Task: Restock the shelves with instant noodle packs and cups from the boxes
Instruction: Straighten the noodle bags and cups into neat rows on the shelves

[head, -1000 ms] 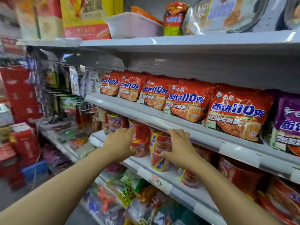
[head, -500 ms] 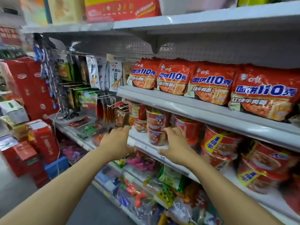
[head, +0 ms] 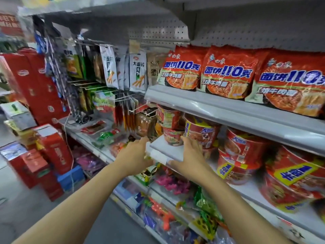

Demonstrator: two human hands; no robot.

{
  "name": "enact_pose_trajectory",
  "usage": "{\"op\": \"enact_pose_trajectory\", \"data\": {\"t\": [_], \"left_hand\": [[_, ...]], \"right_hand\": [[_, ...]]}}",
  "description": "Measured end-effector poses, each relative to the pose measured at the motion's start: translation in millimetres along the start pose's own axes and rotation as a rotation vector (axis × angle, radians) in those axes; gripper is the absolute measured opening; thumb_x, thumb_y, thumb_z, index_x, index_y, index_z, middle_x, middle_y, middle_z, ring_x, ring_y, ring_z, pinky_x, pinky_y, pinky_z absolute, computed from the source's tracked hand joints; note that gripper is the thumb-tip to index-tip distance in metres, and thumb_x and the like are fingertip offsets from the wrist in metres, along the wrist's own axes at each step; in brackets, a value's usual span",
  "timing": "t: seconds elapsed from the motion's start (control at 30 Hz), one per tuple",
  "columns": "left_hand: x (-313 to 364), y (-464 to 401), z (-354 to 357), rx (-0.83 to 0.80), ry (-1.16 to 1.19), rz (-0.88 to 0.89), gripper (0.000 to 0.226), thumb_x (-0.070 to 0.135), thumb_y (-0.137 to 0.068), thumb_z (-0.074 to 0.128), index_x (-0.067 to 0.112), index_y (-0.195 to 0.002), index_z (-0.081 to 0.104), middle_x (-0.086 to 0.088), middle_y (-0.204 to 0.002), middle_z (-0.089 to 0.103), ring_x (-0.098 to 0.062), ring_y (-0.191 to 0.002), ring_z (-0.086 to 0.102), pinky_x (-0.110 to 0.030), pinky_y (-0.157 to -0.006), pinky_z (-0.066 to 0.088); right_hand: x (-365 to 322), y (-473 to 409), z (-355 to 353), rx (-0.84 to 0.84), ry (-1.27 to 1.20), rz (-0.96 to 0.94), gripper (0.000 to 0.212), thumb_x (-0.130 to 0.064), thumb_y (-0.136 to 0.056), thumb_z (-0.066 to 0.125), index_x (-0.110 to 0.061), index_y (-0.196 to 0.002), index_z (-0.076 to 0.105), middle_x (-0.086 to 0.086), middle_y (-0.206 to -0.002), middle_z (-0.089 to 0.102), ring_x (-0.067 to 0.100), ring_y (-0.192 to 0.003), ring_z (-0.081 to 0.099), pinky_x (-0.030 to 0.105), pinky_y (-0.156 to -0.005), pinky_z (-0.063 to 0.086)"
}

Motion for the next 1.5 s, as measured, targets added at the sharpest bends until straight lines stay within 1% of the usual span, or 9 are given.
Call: {"op": "enact_pose_trajectory", "data": {"t": [0.17,0.43,0.63,0.77,0.93,1.07,1.2,1.3,1.5], "left_hand": [[-21,-46,3,0.031,0.037,0.001,0.079,0.044,-0.084,0.066,0.021,-0.147,0.024,-0.007,-0.144,0.042,-0.027,-0.127,0.043,-0.041,-0.100,0.042],[-48,-116,20,0.005,0.221,0.068,0.081,0.036,-0.086,0.067,0.019,-0.149,0.019,-0.007,-0.149,0.037,-0.026,-0.132,0.039,-0.037,-0.103,0.039],[-78,-180,30,-0.078,0.330,0.198,0.064,0.029,-0.088,0.067,0.014,-0.139,0.032,-0.003,-0.134,0.050,-0.016,-0.116,0.050,-0.024,-0.088,0.038],[-96,-228,39,-0.210,0.458,0.287,0.088,0.027,-0.086,0.069,0.016,-0.150,0.010,0.000,-0.129,0.054,-0.015,-0.116,0.052,-0.025,-0.090,0.041],[-106,-272,52,-0.463,0.532,0.326,0.094,0.026,-0.089,0.065,0.014,-0.152,-0.004,-0.006,-0.149,0.037,-0.022,-0.130,0.044,-0.026,-0.097,0.039],[-98,-291,61,-0.570,0.661,0.364,0.080,0.013,-0.088,0.066,0.012,-0.149,0.014,0.005,-0.144,0.035,-0.011,-0.123,0.040,-0.020,-0.094,0.034],[-90,-304,75,-0.604,0.745,0.371,0.096,0.012,-0.081,0.074,0.018,-0.150,0.009,-0.004,-0.152,0.031,-0.022,-0.137,0.034,-0.033,-0.107,0.034],[-90,-308,80,-0.613,0.775,0.395,0.105,0.007,-0.077,0.076,0.023,-0.151,0.003,0.000,-0.154,0.028,-0.022,-0.138,0.033,-0.040,-0.111,0.032],[-87,-315,87,-0.669,0.759,0.455,0.103,-0.001,-0.078,0.072,0.024,-0.150,0.003,0.002,-0.155,0.025,-0.017,-0.141,0.026,-0.035,-0.112,0.028]], "right_hand": [[-3,-43,26,0.014,-0.079,0.014,0.084,-0.036,-0.083,0.068,-0.024,-0.147,0.015,0.004,-0.150,0.019,0.026,-0.139,0.016,0.041,-0.114,0.025],[-4,-101,55,-0.016,-0.072,0.120,0.079,-0.037,-0.087,0.064,-0.023,-0.146,0.015,0.004,-0.151,0.017,0.024,-0.141,0.016,0.034,-0.109,0.025],[3,-149,93,0.092,-0.180,0.325,0.086,-0.029,-0.085,0.067,-0.019,-0.149,0.011,0.007,-0.152,0.022,0.028,-0.140,0.023,0.037,-0.111,0.028],[3,-175,116,0.252,-0.244,0.472,0.084,-0.023,-0.086,0.065,-0.018,-0.150,0.011,0.007,-0.150,0.030,0.027,-0.137,0.029,0.040,-0.111,0.031],[-6,-189,120,0.339,-0.287,0.655,0.071,-0.005,-0.095,0.048,-0.014,-0.152,0.007,0.006,-0.155,0.023,0.026,-0.139,0.027,0.025,-0.105,0.028],[-8,-193,122,0.408,-0.316,0.714,0.073,0.001,-0.093,0.049,-0.011,-0.151,0.007,0.006,-0.154,0.028,0.024,-0.137,0.032,0.007,-0.087,0.022],[-8,-200,126,0.420,-0.340,0.762,0.076,0.000,-0.093,0.049,-0.016,-0.152,0.003,0.007,-0.152,0.033,0.027,-0.135,0.036,0.021,-0.097,0.030],[-10,-204,130,0.443,-0.328,0.753,0.080,0.001,-0.092,0.049,-0.019,-0.152,0.000,0.005,-0.155,0.027,0.027,-0.137,0.034,0.020,-0.097,0.028],[-8,-209,139,0.521,-0.288,0.707,0.091,0.012,-0.083,0.047,-0.023,-0.151,-0.002,0.006,-0.157,0.015,0.028,-0.139,0.029,0.026,-0.101,0.034]]}}
Point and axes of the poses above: each hand's wrist, its own y-axis away from the middle knuckle, its own z-axis out of the palm, x = y × z, the point moved 2 cm from there along -y, towards the middle knuckle
